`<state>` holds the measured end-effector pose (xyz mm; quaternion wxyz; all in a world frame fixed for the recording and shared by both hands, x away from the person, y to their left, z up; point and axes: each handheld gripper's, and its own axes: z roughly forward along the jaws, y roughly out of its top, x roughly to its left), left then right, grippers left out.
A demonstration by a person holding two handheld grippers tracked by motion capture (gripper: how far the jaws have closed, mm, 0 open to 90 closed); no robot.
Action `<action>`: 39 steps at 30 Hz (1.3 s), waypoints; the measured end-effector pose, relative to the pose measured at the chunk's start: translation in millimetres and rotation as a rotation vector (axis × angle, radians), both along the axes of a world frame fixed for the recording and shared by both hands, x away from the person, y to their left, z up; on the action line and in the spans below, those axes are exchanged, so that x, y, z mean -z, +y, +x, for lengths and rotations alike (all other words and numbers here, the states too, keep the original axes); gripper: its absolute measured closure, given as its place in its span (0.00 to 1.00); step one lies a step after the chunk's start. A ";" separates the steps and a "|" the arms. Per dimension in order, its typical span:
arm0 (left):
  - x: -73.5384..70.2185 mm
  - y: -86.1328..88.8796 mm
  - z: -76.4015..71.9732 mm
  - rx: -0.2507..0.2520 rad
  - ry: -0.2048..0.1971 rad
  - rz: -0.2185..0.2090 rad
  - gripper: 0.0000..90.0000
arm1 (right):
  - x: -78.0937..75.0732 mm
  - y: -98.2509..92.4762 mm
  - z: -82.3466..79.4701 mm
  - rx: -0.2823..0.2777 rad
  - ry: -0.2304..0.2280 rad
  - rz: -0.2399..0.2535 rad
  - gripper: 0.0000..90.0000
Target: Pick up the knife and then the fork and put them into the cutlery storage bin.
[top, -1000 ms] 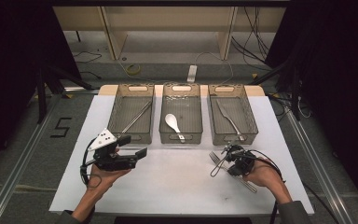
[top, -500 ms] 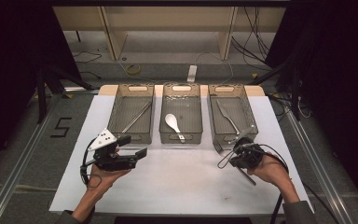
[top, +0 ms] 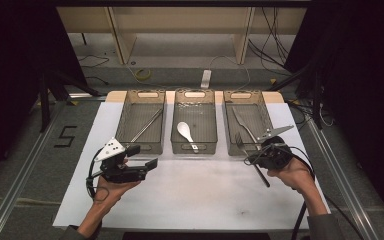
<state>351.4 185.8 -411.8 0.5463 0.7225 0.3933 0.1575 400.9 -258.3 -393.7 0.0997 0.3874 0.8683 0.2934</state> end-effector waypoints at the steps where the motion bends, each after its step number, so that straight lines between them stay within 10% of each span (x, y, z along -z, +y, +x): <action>1: 0.0 0.3 0.0 0.000 0.000 0.000 0.18 | -0.9 -0.5 0.9 -0.002 -0.009 0.000 0.95; 39: 0.6 1.0 -0.1 -0.003 0.000 -0.007 0.18 | -51.6 7.1 53.3 0.043 -0.105 0.027 0.95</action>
